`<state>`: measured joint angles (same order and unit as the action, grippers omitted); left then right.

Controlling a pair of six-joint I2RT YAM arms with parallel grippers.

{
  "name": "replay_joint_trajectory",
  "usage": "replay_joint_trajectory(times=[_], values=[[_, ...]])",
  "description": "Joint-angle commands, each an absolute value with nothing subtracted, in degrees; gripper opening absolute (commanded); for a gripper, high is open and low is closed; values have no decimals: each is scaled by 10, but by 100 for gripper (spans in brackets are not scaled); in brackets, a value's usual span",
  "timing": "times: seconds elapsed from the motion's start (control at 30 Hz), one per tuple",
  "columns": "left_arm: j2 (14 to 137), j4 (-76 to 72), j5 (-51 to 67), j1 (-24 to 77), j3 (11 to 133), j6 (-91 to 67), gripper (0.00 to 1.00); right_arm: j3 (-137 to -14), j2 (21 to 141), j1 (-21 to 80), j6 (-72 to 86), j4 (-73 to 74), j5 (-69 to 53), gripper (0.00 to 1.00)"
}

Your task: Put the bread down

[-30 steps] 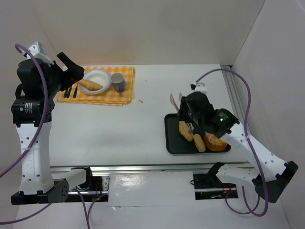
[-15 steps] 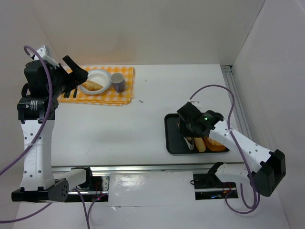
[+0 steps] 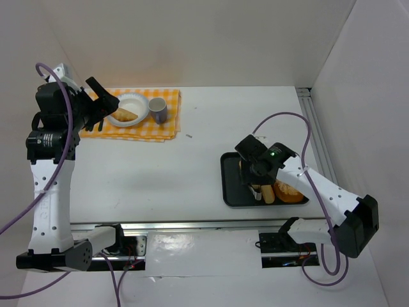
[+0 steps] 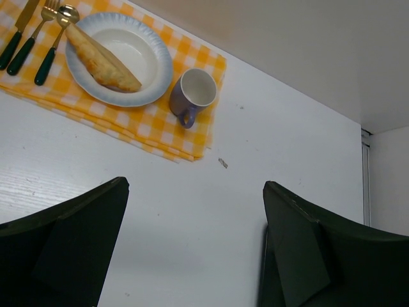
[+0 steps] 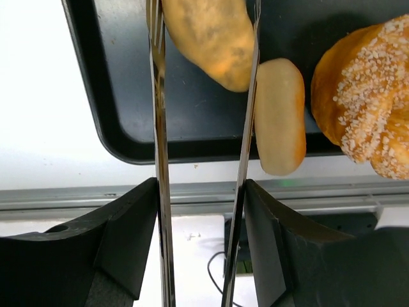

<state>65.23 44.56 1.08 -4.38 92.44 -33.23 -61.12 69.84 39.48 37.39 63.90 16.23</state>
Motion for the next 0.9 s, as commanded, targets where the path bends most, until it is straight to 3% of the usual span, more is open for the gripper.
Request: replay_joint_trajectory(times=[0.0,0.17,0.23,0.3,0.4,0.47,0.63,0.87], values=[[642,416,21,-47,919,-336,100,-634,707,403,364,687,161,62],[637,410,26,-47,913,-336,100,-616,722,418,364,666,161,62],[637,410,26,-47,913,-336,100,-616,731,424,356,661,161,57],[632,410,26,-47,913,-336,100,-634,740,424,351,661,167,37],[632,410,26,-47,913,-336,100,-687,745,436,351,678,189,17],[632,410,26,-47,913,-336,100,-733,751,441,345,693,198,12],[637,410,26,-47,918,-336,100,-829,769,460,332,701,212,7],[642,422,26,-53,924,-336,100,-972,871,474,243,474,172,6]])
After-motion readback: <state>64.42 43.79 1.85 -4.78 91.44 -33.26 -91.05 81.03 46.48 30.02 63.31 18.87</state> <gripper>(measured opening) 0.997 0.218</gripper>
